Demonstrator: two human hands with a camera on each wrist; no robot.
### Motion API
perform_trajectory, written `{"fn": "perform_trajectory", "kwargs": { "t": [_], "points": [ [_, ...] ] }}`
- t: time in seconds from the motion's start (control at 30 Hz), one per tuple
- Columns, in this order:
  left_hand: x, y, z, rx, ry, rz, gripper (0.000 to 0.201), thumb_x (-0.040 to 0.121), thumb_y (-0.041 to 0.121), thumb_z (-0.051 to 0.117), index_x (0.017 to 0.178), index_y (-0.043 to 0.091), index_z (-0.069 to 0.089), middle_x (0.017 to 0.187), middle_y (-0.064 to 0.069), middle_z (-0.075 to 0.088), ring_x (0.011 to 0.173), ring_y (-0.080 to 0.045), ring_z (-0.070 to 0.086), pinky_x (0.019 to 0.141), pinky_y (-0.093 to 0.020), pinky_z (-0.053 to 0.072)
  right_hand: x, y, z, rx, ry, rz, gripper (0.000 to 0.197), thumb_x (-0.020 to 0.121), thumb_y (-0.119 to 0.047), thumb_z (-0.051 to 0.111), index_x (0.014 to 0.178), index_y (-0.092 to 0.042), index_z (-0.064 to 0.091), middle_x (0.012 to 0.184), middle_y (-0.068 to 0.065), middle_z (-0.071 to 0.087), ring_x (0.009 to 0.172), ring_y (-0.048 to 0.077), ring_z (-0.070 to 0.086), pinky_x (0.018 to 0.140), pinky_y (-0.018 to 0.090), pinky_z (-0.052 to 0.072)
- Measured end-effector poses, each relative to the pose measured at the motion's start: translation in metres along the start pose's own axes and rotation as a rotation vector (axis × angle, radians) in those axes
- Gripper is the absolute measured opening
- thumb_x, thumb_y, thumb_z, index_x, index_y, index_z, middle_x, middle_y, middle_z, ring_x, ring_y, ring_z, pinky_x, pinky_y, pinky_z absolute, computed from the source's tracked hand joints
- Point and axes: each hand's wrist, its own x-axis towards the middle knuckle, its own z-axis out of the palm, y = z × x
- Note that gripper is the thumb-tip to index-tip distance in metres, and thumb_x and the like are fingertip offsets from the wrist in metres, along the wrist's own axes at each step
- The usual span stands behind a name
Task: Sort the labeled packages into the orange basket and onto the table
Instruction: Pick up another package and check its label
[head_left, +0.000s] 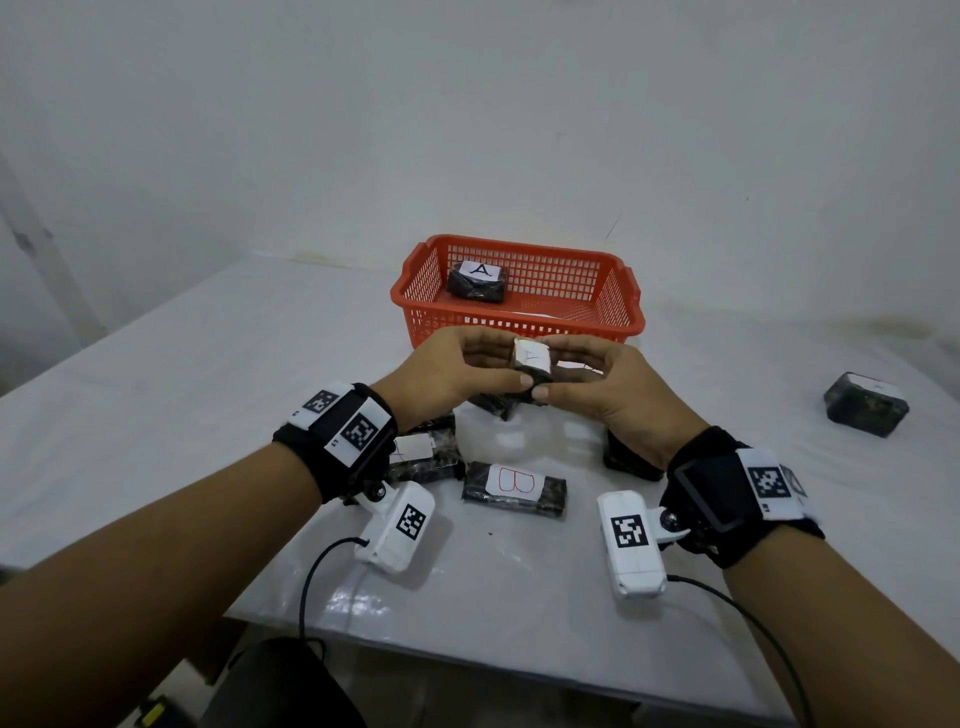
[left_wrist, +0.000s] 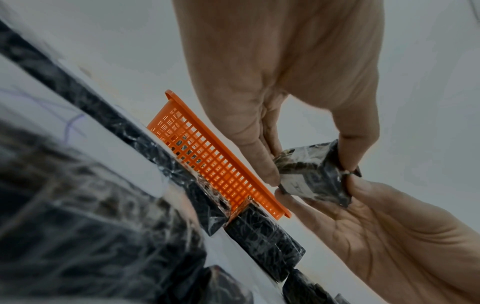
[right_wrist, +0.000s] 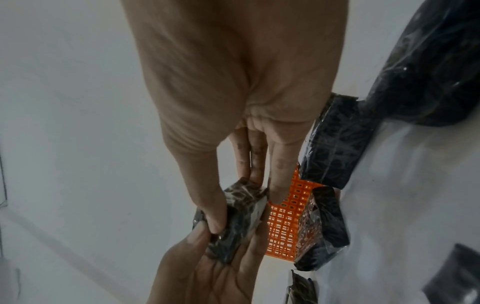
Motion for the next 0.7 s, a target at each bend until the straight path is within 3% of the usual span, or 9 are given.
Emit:
{"fn": "perform_trajectory", "kwargs": {
  "t": [0.13,0.23,0.37,0.47,0.53,0.63,0.7],
  "points": [
    [0.001,-0.003,0.001,0.012,-0.004,0.040,0.067,0.074,-0.012,0.084,0.134,0.005,0.057,0.127,-0.010,0.072,0.117,-0.019,0.071,0.098,-0.038,0.060,0.002,-0.002,0.004,0.222,-0.048,0.158,0.053,0.083,-0.013,0.079,0.134,-0.007,0.063,0.125,0.017,0.074,0.110,0.031,0.075,0.093,0.041,0.063],
    [0.002,-0.005,0.004,-0.037,-0.066,0.049,0.077,0.072,-0.017,0.083,0.139,0.005,0.052,0.136,-0.013,0.066,0.126,-0.024,0.066,0.100,-0.046,0.058,0.002,0.001,0.003,0.198,0.044,0.167,0.039,0.095,-0.005,0.071,0.133,-0.001,0.061,0.116,0.023,0.076,0.102,0.039,0.077,0.086,0.046,0.065],
    [0.003,0.000,0.007,0.041,0.018,0.094,0.065,0.081,0.018,0.087,0.140,0.016,0.058,0.133,-0.001,0.069,0.122,-0.015,0.068,0.104,-0.039,0.056,0.001,0.003,0.001,0.111,0.103,0.068,0.042,0.088,0.002,0.078,0.127,-0.006,0.065,0.120,0.020,0.073,0.105,0.036,0.076,0.088,0.048,0.064],
    [0.002,0.002,0.009,0.070,0.099,0.172,0.050,0.084,0.006,0.083,0.131,0.008,0.067,0.120,-0.004,0.076,0.109,-0.013,0.074,0.097,-0.032,0.059,0.001,0.003,0.000,0.098,0.113,0.063,0.049,0.084,0.003,0.081,0.128,-0.006,0.063,0.120,0.016,0.072,0.110,0.035,0.075,0.094,0.047,0.063],
    [0.001,0.000,0.011,0.049,0.096,0.197,0.050,0.081,-0.002,0.083,0.127,0.007,0.069,0.118,-0.006,0.077,0.109,-0.018,0.075,0.098,-0.035,0.059,0.001,0.003,0.000,0.168,0.095,0.110,0.051,0.087,-0.003,0.079,0.133,-0.004,0.058,0.126,0.020,0.071,0.113,0.035,0.074,0.100,0.047,0.060],
    [0.000,-0.003,0.011,0.030,0.057,0.209,0.050,0.077,-0.010,0.083,0.121,0.010,0.071,0.119,-0.010,0.076,0.111,-0.025,0.074,0.100,-0.044,0.058,0.001,0.001,0.001,0.239,0.060,0.204,0.042,0.096,-0.020,0.071,0.131,0.000,0.060,0.127,0.024,0.071,0.113,0.040,0.073,0.100,0.046,0.059],
    [0.000,-0.004,0.012,0.011,0.029,0.205,0.051,0.076,-0.013,0.082,0.118,0.013,0.072,0.119,-0.010,0.076,0.112,-0.026,0.074,0.101,-0.046,0.058,0.001,0.001,0.003,0.219,0.063,0.212,0.026,0.098,-0.017,0.068,0.119,-0.001,0.066,0.121,0.024,0.073,0.112,0.040,0.072,0.097,0.044,0.060]
  ]
}}
